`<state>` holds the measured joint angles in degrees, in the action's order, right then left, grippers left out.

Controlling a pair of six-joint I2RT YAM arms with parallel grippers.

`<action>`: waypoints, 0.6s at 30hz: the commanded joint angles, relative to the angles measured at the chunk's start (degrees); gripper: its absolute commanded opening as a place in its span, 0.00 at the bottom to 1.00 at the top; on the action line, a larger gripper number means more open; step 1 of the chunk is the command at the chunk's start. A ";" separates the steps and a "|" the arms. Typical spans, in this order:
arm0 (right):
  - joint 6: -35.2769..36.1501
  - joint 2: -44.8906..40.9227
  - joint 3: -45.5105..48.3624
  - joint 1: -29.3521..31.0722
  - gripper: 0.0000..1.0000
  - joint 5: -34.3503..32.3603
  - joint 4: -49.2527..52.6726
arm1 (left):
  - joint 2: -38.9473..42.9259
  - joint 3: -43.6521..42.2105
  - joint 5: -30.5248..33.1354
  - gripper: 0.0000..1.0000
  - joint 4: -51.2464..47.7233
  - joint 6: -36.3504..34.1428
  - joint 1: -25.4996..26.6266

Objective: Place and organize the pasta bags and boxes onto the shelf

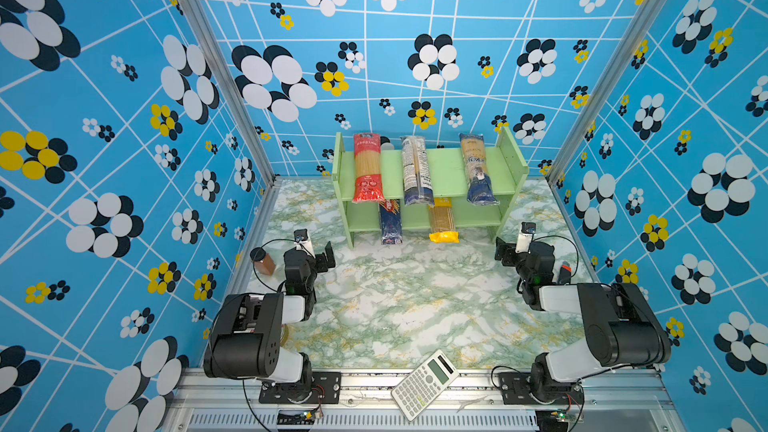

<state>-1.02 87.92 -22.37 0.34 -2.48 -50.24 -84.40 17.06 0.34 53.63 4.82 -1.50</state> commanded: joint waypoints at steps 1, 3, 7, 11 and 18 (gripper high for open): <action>-0.22 0.58 0.40 -0.39 0.92 -0.50 -1.60 | -3.19 2.33 -2.51 0.99 2.65 -1.29 -0.52; -0.23 0.58 0.38 -0.34 0.92 -0.50 -1.63 | -4.07 2.89 -2.01 0.99 2.46 -1.39 -0.31; -0.28 0.54 0.41 -0.40 0.93 -0.49 -1.66 | -4.12 2.96 -1.86 0.99 2.37 -1.92 0.07; -0.17 0.54 0.43 -0.36 0.94 -0.51 -1.59 | -4.11 3.63 -1.04 0.99 1.00 -2.56 0.79; -0.14 0.59 0.42 -0.37 0.98 -0.48 -1.61 | -4.19 4.92 0.16 0.99 -1.60 -4.12 2.20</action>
<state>-1.02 87.92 -22.35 0.34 -2.48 -50.24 -87.96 20.99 -0.43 53.19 2.04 0.36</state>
